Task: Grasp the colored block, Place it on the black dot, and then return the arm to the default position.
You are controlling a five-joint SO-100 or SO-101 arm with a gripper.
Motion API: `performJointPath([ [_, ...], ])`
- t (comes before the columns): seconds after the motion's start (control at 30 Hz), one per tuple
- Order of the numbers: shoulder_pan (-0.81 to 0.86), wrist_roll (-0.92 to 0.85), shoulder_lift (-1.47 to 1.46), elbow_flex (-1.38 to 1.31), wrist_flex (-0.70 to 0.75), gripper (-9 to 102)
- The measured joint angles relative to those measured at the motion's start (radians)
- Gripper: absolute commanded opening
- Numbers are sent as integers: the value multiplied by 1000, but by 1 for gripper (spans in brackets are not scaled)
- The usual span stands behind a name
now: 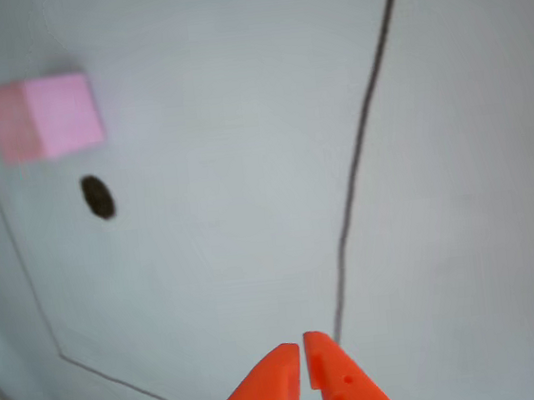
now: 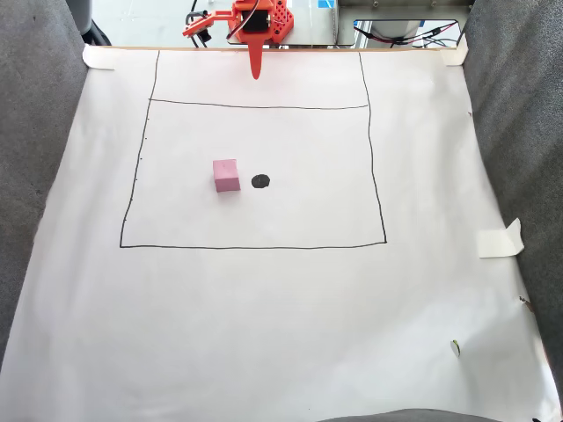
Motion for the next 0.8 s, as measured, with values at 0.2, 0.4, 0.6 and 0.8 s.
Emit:
performJointPath([
  [0.2, 28, 58, -425, -471, 77, 0],
  [0.4, 48, 86, -807, -920, 196, 0],
  [0.6, 72, 106, -1129, -1328, 304, 0],
  [0.8, 74, 112, -1425, -1629, 360, 0],
])
